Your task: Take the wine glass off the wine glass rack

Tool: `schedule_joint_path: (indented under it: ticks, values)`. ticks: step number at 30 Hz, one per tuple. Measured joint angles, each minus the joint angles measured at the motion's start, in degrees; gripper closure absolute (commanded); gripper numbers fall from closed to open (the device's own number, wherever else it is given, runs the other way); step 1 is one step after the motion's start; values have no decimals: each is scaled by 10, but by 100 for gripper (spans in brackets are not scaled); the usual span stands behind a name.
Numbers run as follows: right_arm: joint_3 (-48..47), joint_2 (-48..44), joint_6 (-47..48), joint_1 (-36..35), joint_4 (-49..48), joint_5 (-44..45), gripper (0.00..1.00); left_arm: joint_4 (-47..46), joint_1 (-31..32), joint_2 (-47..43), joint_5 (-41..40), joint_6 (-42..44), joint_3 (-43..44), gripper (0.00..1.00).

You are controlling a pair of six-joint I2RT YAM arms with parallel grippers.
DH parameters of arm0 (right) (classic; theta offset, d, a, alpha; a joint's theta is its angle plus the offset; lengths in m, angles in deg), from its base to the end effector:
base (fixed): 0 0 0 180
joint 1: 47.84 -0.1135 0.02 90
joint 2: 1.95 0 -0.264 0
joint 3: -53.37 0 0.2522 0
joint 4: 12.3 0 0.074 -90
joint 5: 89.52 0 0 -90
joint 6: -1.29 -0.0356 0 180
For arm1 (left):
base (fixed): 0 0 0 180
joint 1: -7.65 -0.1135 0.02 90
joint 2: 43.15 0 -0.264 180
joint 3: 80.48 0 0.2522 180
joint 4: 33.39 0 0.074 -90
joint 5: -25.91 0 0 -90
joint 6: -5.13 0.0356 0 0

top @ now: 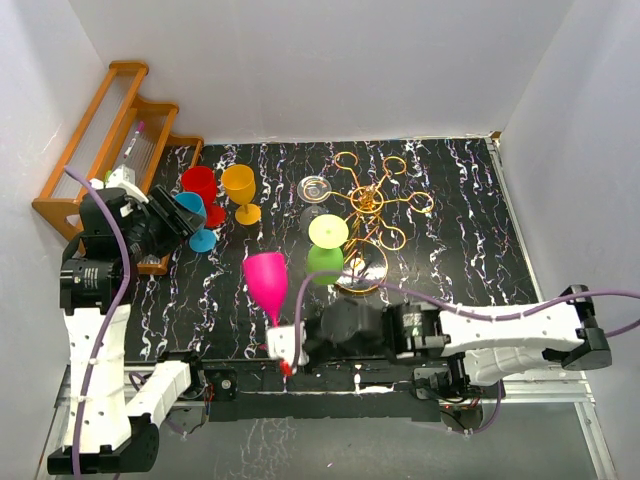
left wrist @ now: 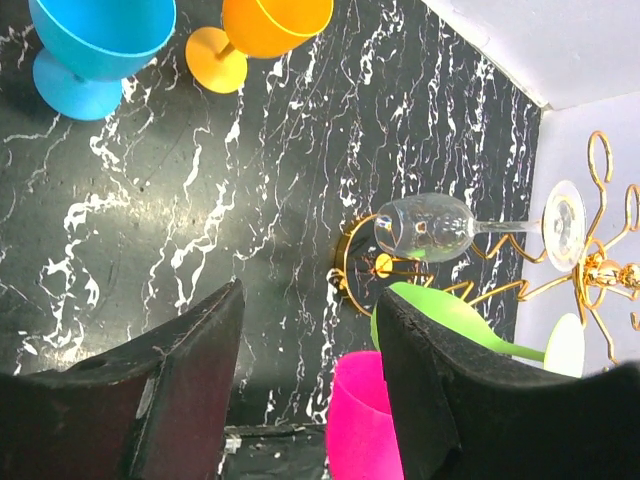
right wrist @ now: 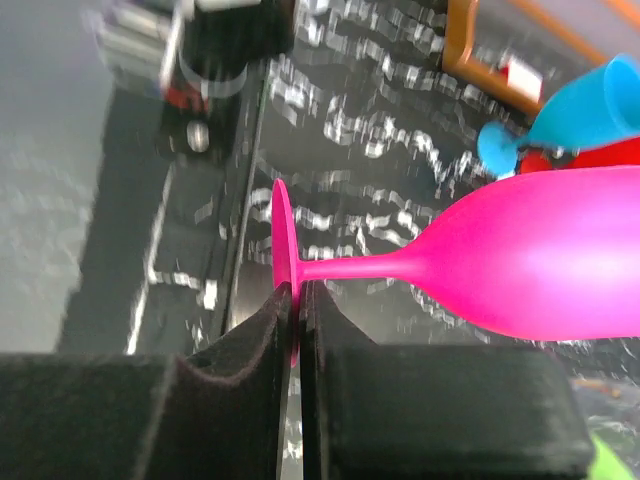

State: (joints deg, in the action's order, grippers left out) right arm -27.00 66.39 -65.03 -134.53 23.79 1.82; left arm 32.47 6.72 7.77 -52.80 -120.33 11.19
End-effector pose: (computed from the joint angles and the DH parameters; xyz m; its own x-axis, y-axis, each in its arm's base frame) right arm 0.0164 0.2688 0.3667 0.3788 -0.4045 -0.8324 -0.9224 -0.0911 -0.3755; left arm 0.1433 -0.0046 0.4368 -0.4392 -0.5761 -0.6893 -0.1147 0.7970 -0.5930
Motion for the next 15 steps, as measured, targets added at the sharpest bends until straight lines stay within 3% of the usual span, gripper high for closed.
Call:
schedule_joint_path:
  ticks: [7,15]
  values:
    - [151,-7,112,-113,-47,168,92,-4,2,-31,75,-30,-42,46]
    - [275,-4,269,-114,-208,305,92,-24,27,-49,190,-48,-148,46]
